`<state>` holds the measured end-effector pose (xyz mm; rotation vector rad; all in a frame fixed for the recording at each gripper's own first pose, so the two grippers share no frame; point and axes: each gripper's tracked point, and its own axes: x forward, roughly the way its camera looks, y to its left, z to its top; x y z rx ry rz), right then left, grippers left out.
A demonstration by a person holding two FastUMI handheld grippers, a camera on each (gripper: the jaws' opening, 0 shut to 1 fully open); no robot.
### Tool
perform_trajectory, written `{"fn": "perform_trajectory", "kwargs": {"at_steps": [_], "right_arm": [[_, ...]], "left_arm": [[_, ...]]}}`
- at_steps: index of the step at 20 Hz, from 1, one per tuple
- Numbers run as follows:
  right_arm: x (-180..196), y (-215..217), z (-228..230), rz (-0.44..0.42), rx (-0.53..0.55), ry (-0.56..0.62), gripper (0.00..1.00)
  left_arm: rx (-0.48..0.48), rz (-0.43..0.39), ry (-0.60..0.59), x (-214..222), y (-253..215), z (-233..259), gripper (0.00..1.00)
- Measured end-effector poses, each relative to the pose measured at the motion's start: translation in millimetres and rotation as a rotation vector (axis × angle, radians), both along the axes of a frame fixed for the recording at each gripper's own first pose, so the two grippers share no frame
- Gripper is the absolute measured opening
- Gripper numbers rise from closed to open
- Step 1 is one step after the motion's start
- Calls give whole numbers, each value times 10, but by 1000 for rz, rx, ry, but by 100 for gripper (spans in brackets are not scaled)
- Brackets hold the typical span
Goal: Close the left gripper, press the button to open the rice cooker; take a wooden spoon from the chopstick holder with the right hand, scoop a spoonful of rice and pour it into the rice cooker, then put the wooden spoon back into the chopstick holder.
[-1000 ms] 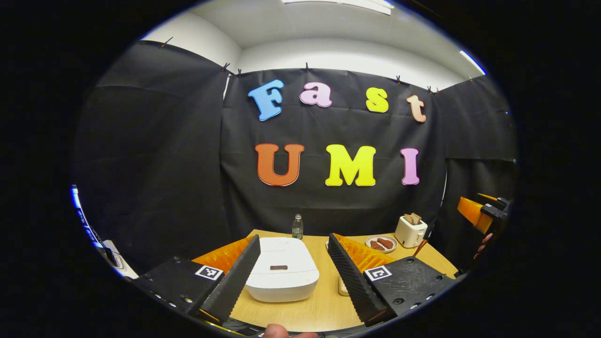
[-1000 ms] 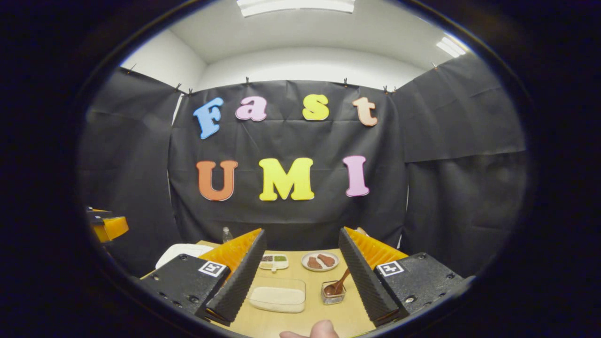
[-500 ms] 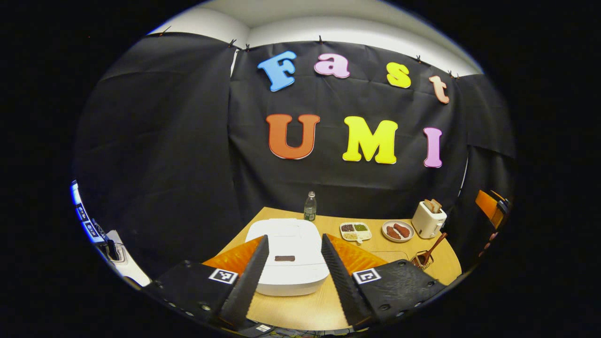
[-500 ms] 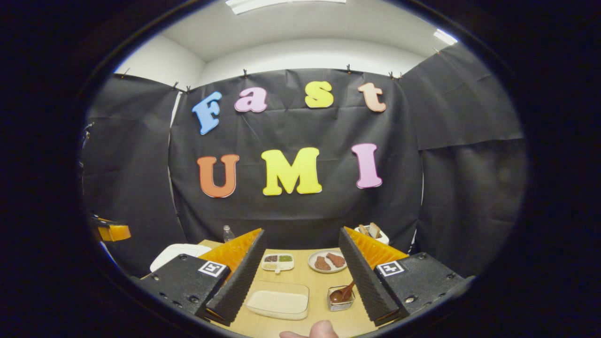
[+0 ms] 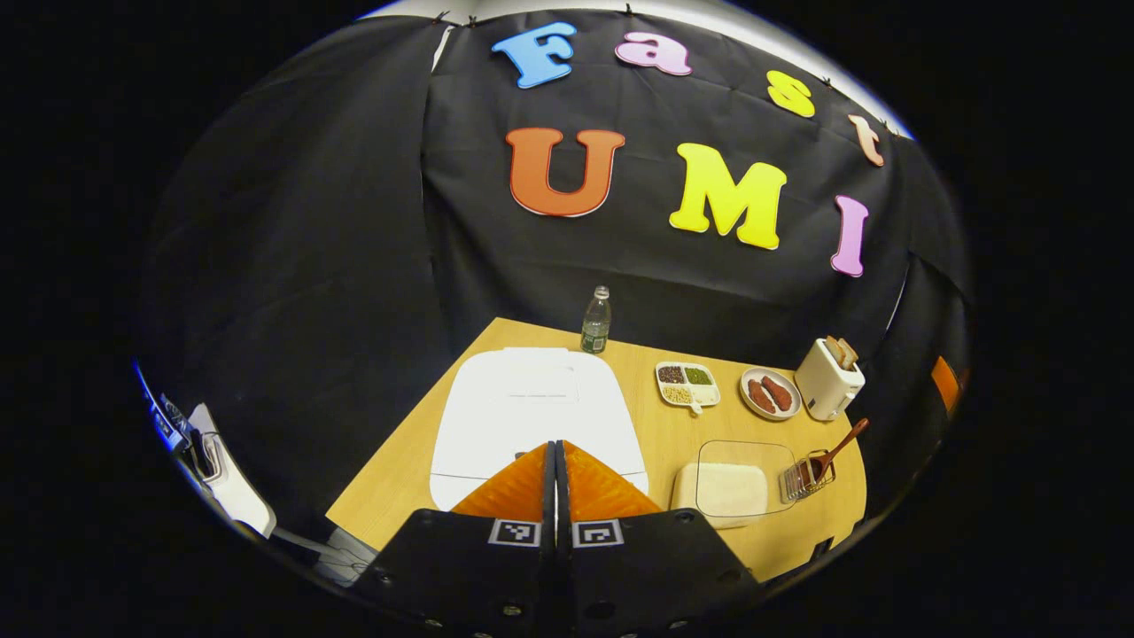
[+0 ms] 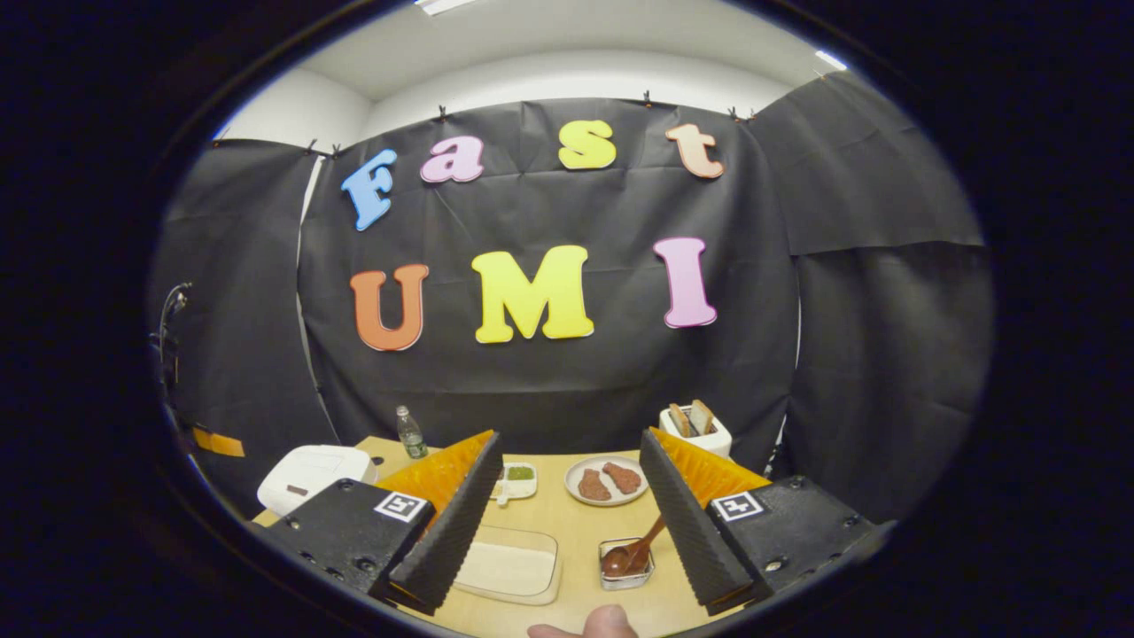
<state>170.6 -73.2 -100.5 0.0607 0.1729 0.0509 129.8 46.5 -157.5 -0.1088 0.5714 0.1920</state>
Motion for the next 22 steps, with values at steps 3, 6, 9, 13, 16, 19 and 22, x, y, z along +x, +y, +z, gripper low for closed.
{"fn": "perform_trajectory", "kwargs": {"at_steps": [3, 6, 9, 13, 16, 19, 22], "right_arm": [[-63, -23, -82, -27, 4, 22, 100], [-141, -127, -191, -68, -21, 51, 100], [-219, -192, -282, -105, -26, 89, 100], [-297, -210, -337, -136, -49, 123, 100], [-357, -186, -352, -142, -76, 137, 100], [-440, -182, -550, -154, -58, 165, 100], [-518, -181, -903, -150, -38, 228, 100]], "left_arm": [[-75, -12, 62, 176, 63, -276, 0], [-136, -15, 126, 296, 140, -598, 0], [-158, -10, 181, 356, 221, -874, 0], [-177, -18, 185, 463, 248, -1013, 0], [-177, -25, 180, 460, 239, -1054, 0], [-179, -17, 203, 404, 225, -1132, 0], [-111, -27, 189, 392, 214, -1189, 0]]}}
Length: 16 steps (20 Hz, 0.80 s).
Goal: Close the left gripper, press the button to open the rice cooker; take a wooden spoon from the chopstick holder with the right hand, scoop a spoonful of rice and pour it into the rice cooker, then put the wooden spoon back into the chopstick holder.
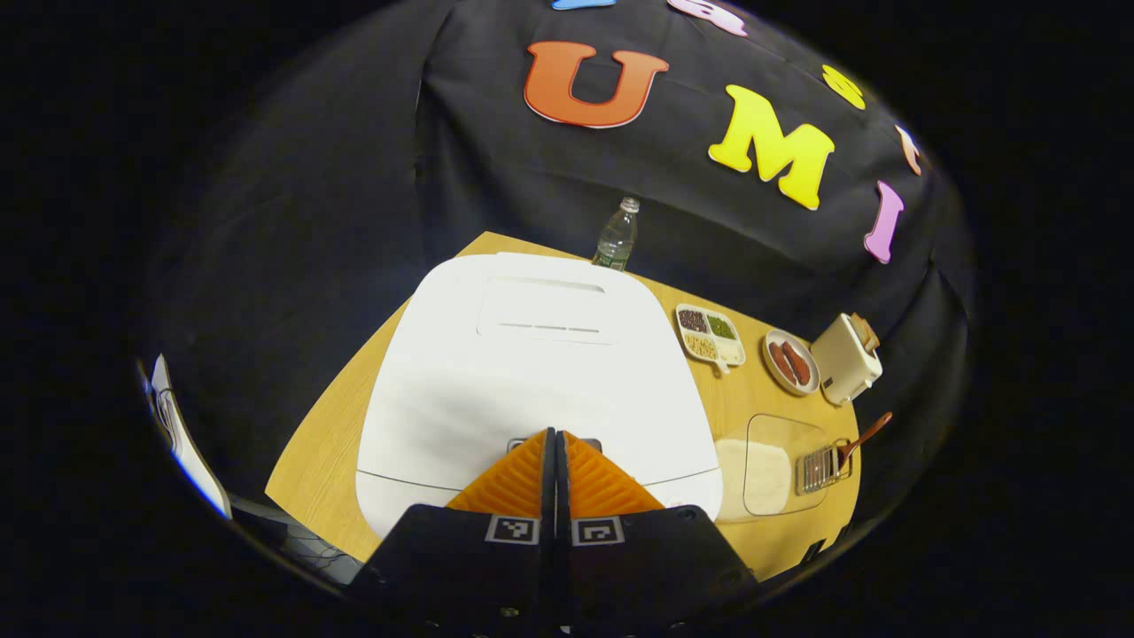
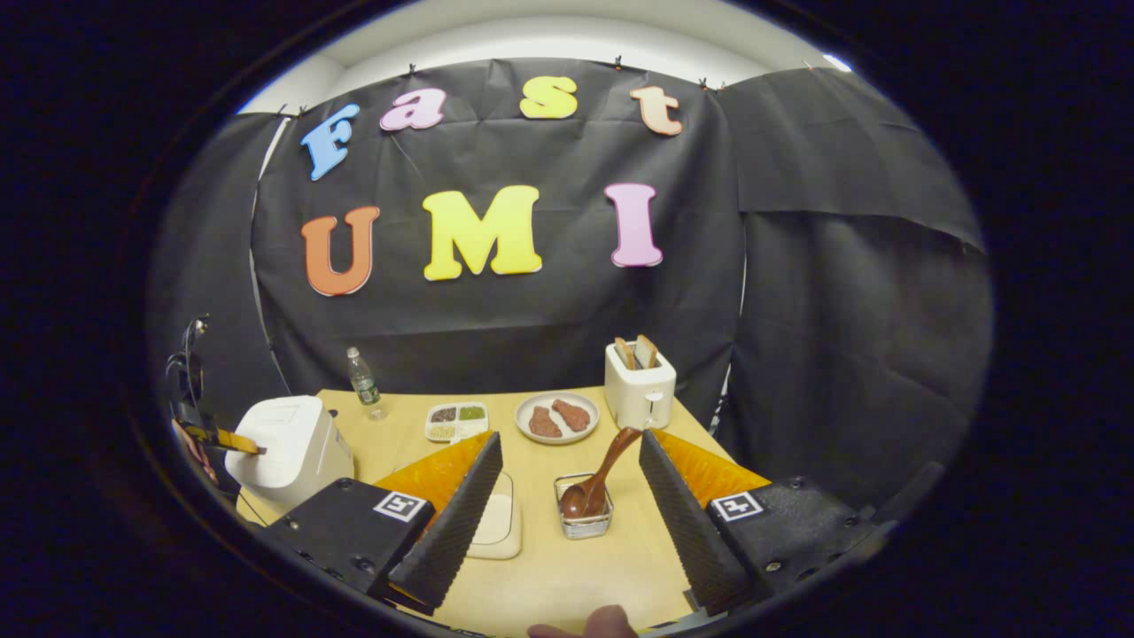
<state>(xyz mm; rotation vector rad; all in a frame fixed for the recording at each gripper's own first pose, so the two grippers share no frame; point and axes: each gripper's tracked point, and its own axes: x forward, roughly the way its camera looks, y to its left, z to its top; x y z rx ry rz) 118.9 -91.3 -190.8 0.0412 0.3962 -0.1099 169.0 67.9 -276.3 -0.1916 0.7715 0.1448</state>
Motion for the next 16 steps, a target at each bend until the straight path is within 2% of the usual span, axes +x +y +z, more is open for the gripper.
{"fn": "perform_trajectory", "kwargs": {"at_steps": [4, 9, 12, 15, 16], "right_arm": [[26, -74, -398, 11, 25, 41, 100], [177, -218, -644, 1, 56, 61, 100], [238, -159, -669, 17, 60, 63, 100], [281, -130, -522, 25, 64, 33, 100], [290, -136, -450, 22, 68, 20, 100]], "left_arm": [[42, 10, -19, 38, 1, 30, 0], [67, 12, -171, 117, -12, 363, 2], [140, 1, -277, 244, 13, 808, 28], [170, 21, -376, 421, 66, 1277, 30], [174, 33, -409, 513, 97, 1420, 35]]}}
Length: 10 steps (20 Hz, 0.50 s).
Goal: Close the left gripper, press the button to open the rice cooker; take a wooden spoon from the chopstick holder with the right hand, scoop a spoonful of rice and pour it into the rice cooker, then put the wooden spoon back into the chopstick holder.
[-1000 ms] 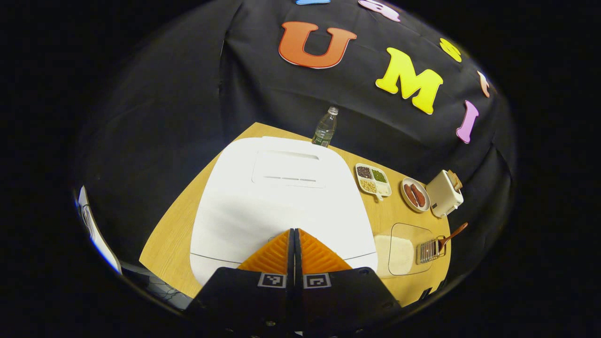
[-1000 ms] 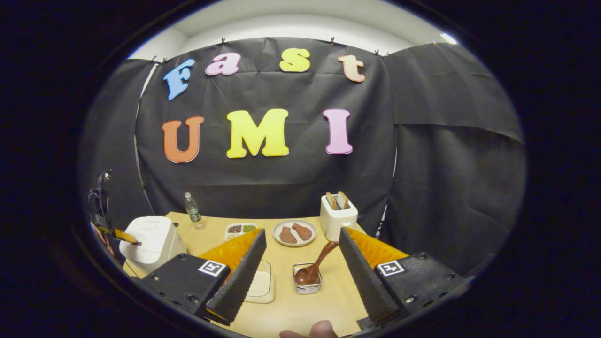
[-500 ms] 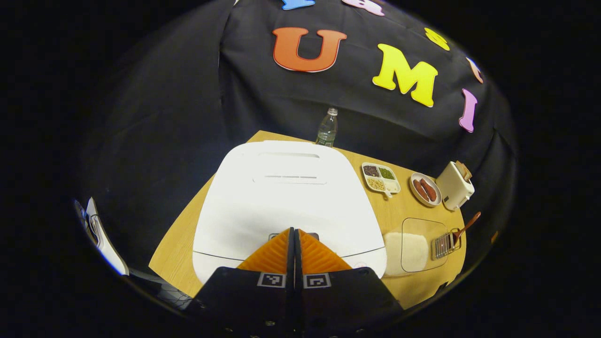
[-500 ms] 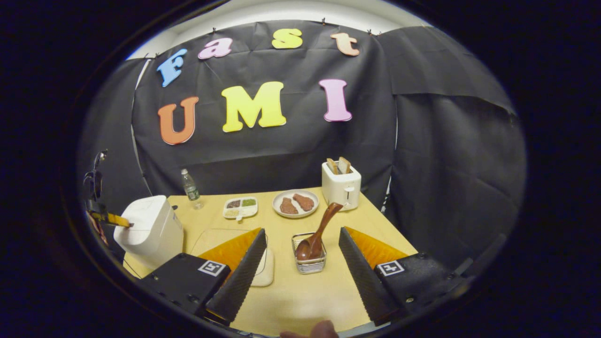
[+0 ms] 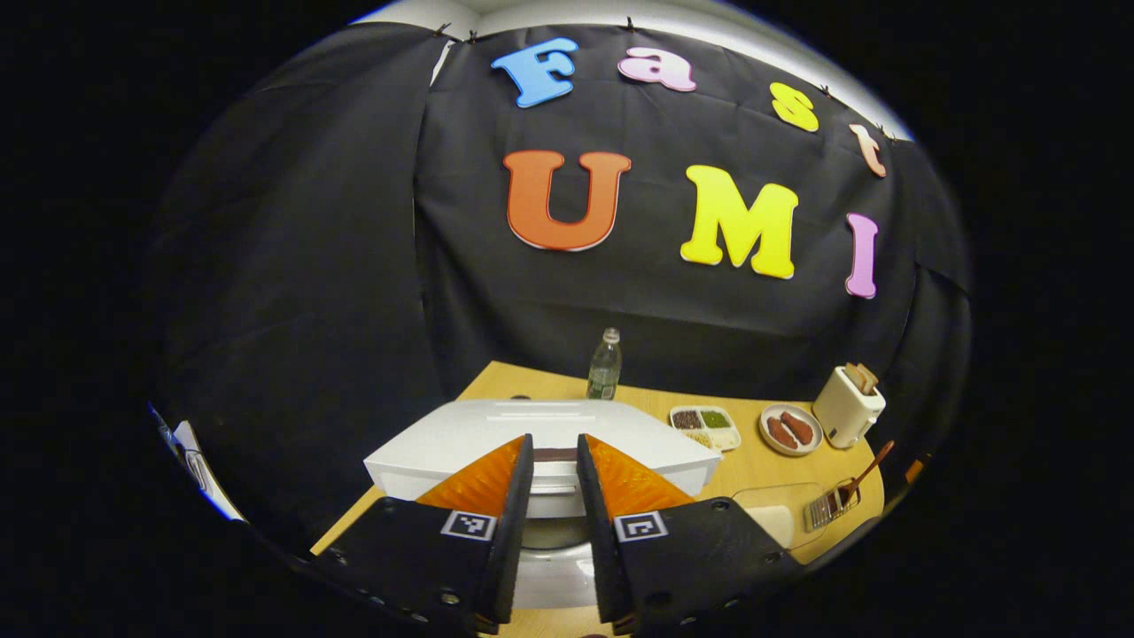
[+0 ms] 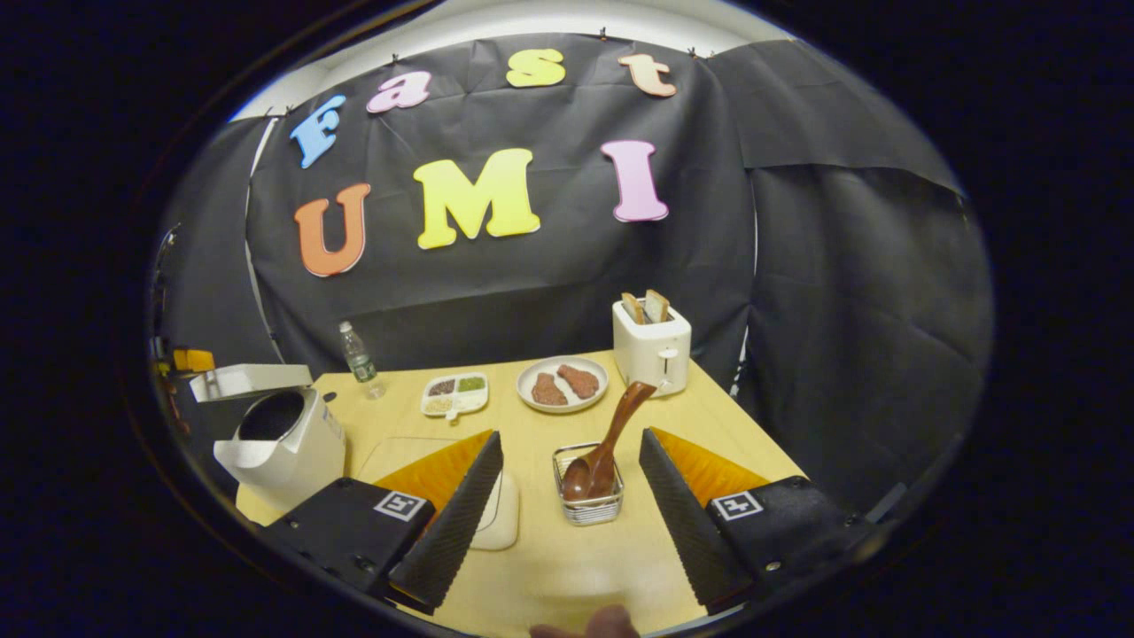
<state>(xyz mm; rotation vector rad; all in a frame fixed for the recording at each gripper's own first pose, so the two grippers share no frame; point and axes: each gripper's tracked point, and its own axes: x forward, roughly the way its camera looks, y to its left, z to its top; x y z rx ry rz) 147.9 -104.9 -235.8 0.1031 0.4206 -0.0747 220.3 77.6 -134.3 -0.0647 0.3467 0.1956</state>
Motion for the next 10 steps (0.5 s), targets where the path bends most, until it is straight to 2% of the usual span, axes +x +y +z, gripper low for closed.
{"fn": "perform_trajectory", "kwargs": {"at_steps": [2, 3, 4, 7, 9, 10], "right_arm": [[-26, -42, 83, -10, 4, -23, 100], [-32, -65, 116, -15, 5, -32, 100], [-42, -102, 150, -20, 3, -40, 100], [-92, -209, 224, -36, 2, -65, 100], [-123, -271, 248, -47, 1, -77, 100], [-141, -296, 251, -53, 6, -78, 100]], "left_arm": [[-4, 15, -53, 123, 23, 247, 43], [-12, 19, -64, 125, 10, 324, 43], [-20, 28, -71, 147, 21, 362, 52], [-37, 34, -92, 134, -25, 467, 61], [-10, 44, -100, 72, -16, 528, 77], [1, 49, -107, 72, 0, 572, 90]]}}
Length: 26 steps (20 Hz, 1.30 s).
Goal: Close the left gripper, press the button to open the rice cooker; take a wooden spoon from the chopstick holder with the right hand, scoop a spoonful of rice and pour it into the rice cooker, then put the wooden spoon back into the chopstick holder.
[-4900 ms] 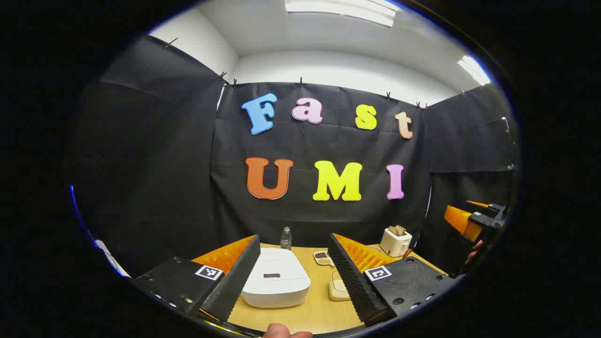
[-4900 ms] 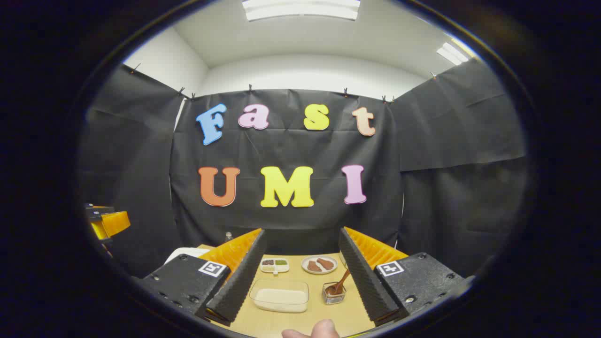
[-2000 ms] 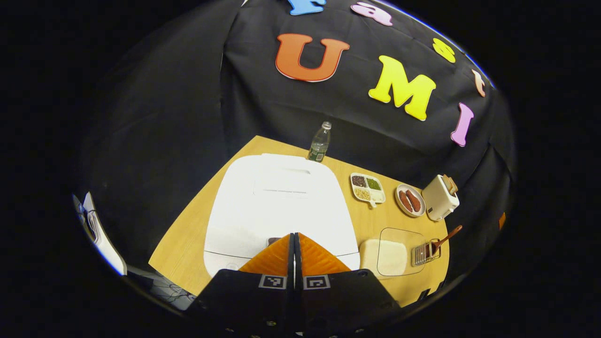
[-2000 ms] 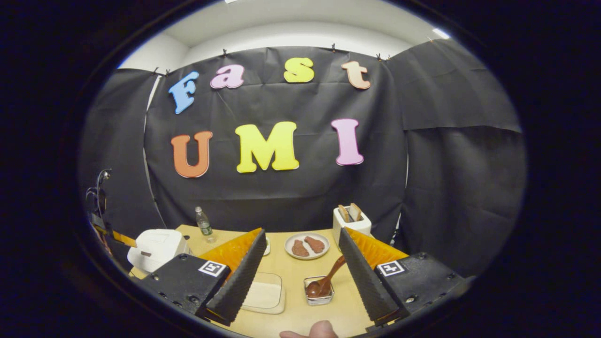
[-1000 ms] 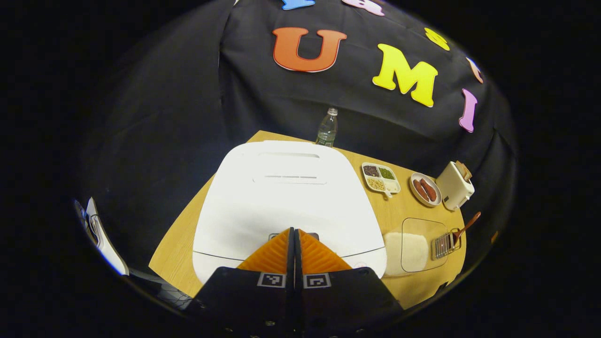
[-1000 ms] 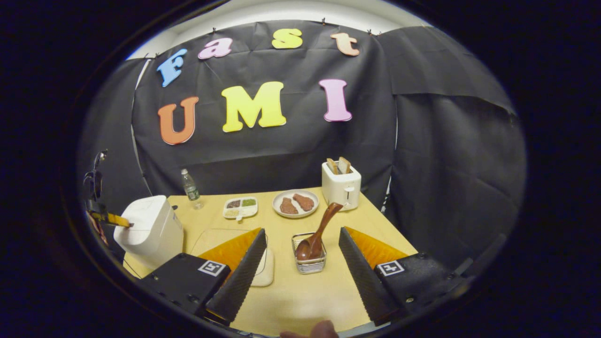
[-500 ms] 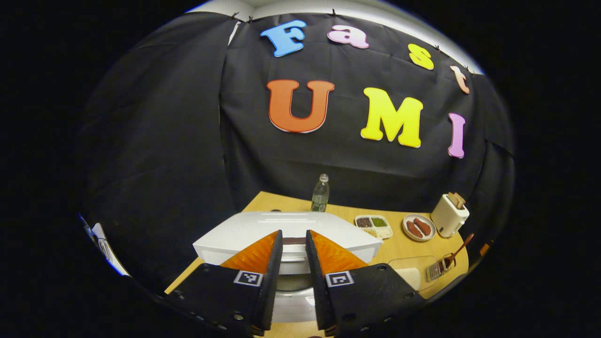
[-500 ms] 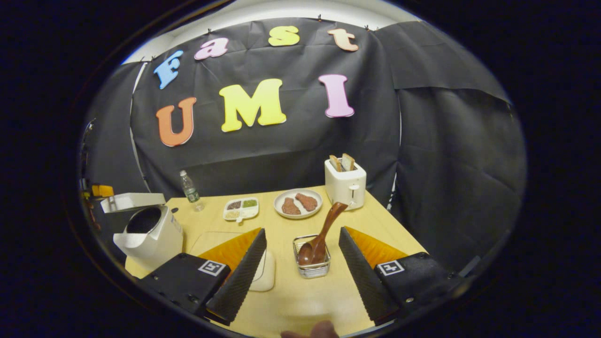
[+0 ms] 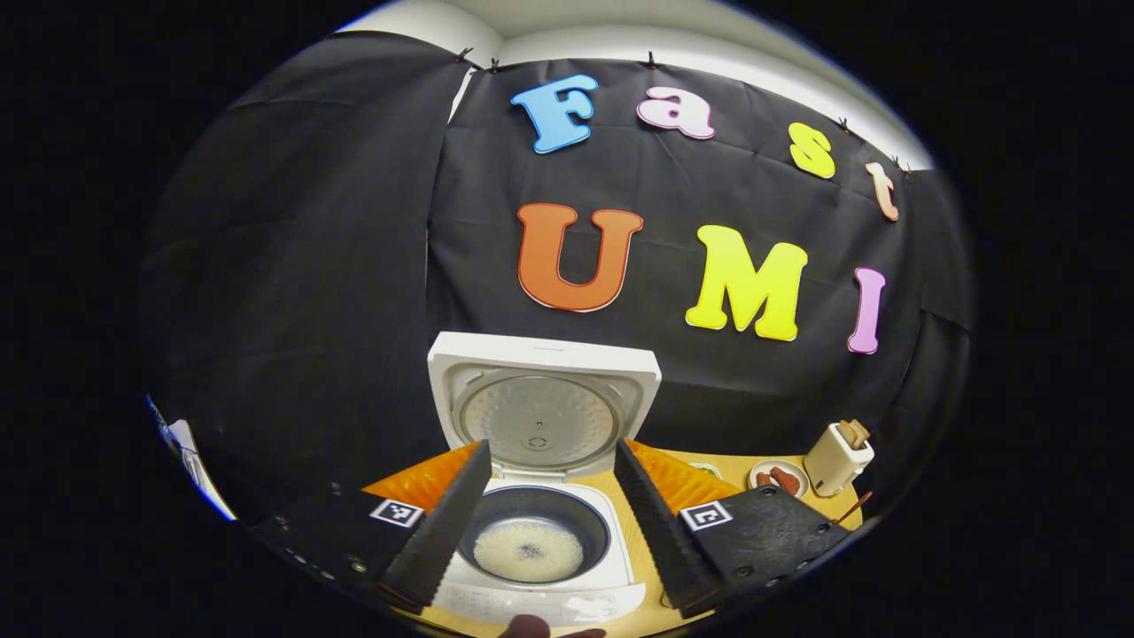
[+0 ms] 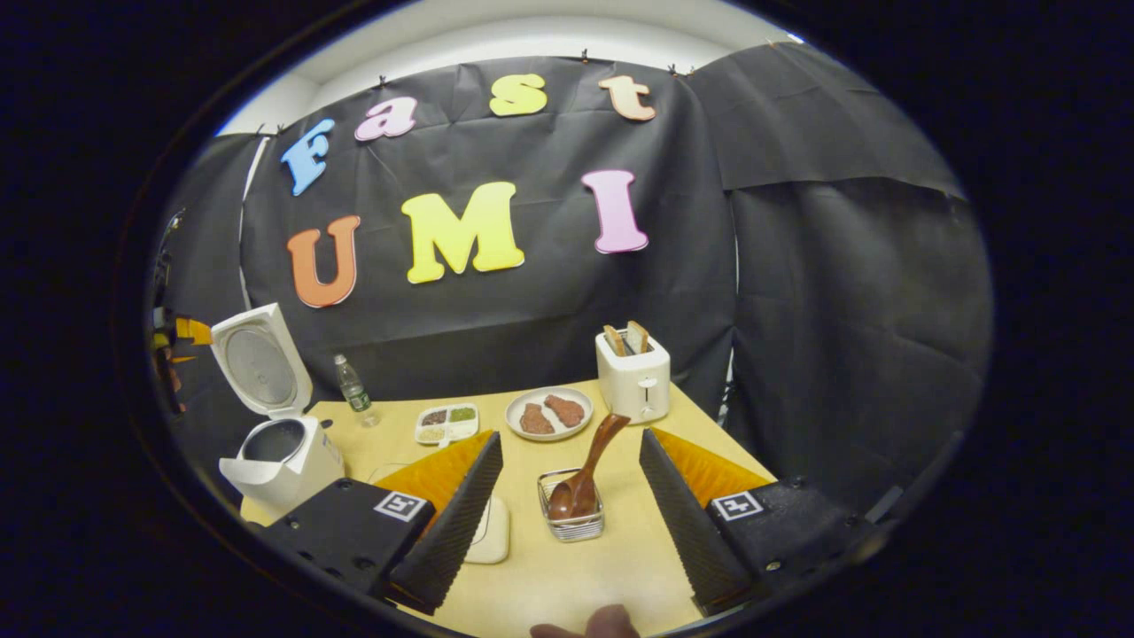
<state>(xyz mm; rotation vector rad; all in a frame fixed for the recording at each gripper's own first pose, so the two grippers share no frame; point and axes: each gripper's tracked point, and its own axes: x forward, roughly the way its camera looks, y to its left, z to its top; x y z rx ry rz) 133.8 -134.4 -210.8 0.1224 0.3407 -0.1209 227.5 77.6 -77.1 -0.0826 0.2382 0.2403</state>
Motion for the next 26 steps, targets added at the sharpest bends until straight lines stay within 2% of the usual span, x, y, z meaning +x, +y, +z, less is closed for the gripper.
{"fn": "perform_trajectory", "kwargs": {"at_steps": [1, 4, 9, 18, 21, 22, 25, 26], "right_arm": [[-33, -22, 0, -6, 7, -2, 100], [-102, -60, 1, 3, 25, -9, 100], [-49, -81, -334, 52, 30, 76, 99], [823, -208, -1020, 89, 171, 154, 99], [1146, -245, -1284, 112, 208, 176, 100], [1228, -242, -1378, 124, 223, 189, 95], [1424, -226, -1688, 143, 272, 238, 90], [1482, -211, -1765, 153, 290, 247, 94]], "left_arm": [[5, 5, -3, -34, -10, 25, 94], [-1, 30, -18, -182, -28, 122, 94], [25, 57, -74, -440, 15, 284, 94], [67, 127, -64, -873, 113, 353, 94], [69, 135, -62, -856, 42, 368, 94], [72, 133, -71, -830, 0, 379, 94], [103, 109, -96, -744, -163, 402, 94], [119, 106, -112, -718, -187, 433, 94]]}}
